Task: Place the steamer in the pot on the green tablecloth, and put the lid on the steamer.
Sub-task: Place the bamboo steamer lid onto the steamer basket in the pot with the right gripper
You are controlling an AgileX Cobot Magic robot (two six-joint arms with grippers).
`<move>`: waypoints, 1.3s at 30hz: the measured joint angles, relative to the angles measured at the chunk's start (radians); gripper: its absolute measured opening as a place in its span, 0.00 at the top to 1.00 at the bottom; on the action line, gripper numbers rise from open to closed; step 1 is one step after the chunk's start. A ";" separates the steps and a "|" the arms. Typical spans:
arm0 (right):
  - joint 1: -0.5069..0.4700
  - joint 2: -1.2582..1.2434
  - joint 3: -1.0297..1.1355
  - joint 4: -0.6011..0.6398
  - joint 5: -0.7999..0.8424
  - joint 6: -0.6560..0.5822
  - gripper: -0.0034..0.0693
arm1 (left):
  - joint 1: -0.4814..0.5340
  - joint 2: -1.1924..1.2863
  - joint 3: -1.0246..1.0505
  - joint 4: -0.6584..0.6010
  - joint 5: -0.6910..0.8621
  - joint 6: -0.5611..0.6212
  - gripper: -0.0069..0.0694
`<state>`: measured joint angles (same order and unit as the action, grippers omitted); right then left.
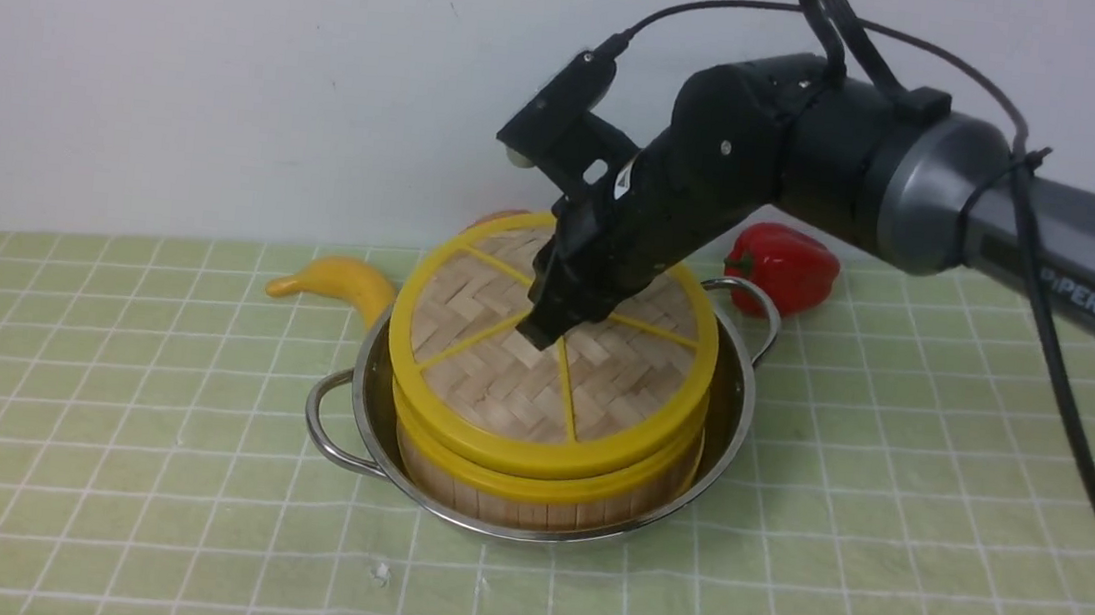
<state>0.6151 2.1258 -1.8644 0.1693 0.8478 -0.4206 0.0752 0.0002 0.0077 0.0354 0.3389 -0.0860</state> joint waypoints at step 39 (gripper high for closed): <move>0.000 0.039 0.000 0.007 0.005 0.001 0.75 | 0.000 0.000 0.000 0.000 0.000 0.000 0.59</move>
<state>0.6151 2.1647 -1.8645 0.1767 0.8524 -0.4197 0.0752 0.0002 0.0077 0.0354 0.3389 -0.0860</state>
